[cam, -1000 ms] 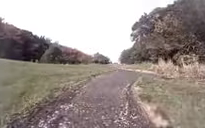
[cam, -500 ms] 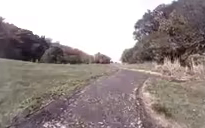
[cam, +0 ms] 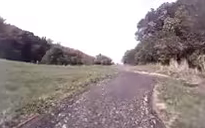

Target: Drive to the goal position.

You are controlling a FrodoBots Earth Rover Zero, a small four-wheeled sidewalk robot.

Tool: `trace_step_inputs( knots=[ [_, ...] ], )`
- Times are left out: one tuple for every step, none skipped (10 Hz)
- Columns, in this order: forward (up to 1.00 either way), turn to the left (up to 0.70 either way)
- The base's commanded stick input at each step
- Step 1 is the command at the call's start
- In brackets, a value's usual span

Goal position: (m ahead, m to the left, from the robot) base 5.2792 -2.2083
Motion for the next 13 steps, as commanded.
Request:
trace_step_inputs(
  knots=[
    [1.00,-0.40],
    [1.00,-0.40],
    [1.00,-0.40],
    [1.00,-0.40],
    [1.00,-0.23],
    [1.00,-0.16],
    [1.00,-0.11],
    [1.00,-0.04],
    [1.00,-0.04],
    [1.00,-0.13],
    [1.00,-0.29],
    [1.00,-0.40],
    [1.00,-0.40]
  ],
)
